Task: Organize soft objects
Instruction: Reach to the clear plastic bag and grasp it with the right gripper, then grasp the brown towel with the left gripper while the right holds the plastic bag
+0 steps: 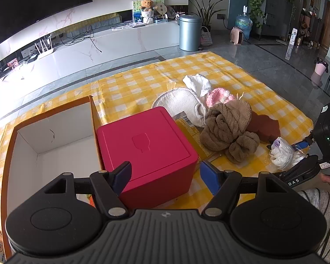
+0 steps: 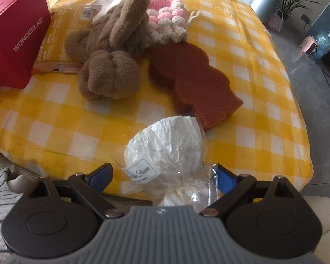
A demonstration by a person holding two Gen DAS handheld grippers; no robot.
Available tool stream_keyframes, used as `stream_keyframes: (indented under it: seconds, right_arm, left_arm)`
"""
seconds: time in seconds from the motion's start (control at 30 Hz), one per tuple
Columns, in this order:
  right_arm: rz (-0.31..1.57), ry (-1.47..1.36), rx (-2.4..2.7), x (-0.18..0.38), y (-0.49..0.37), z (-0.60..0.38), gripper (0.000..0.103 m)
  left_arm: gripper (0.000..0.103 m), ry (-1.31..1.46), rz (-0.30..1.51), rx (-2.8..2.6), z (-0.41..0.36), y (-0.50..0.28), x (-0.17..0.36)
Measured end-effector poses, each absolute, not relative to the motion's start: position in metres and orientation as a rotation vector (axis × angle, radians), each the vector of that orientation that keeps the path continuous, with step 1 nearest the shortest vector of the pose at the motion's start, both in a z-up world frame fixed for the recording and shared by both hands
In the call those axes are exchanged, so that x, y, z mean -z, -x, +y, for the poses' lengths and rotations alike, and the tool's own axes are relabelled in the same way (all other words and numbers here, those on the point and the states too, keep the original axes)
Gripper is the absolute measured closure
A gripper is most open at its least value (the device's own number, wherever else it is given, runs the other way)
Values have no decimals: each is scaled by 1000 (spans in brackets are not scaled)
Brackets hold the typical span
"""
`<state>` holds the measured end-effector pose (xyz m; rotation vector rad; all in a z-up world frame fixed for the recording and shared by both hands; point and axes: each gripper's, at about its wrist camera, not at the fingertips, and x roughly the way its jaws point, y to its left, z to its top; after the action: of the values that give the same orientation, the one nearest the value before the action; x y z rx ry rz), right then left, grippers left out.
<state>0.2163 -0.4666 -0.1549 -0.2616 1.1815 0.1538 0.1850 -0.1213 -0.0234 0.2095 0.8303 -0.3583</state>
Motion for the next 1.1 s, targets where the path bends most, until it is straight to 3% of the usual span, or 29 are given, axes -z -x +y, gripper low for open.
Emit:
stream_keyframes:
  seconds: [0.07,0.33,0.57,0.77,1.1]
  right_arm:
    - [1171,250,-119,155,-219,-469,21]
    - [1136,180,-82,138,-209,-478,39]
    - [959,84,-65,82,-190,-473,40]
    - [726,-258,103,22,-195,-476,40]
    - [754,-278,309,65,-202,-450,40]
  left_arm:
    - [19,-217,835,357,-123,-186,26]
    - [20,-242,845,364,-127,-192,26]
    - [20,-245,834,376,-133,-193,18]
    - [20,-161,881,428,-149,-206,21]
    - [20,-206,957,498,-181,-222,42]
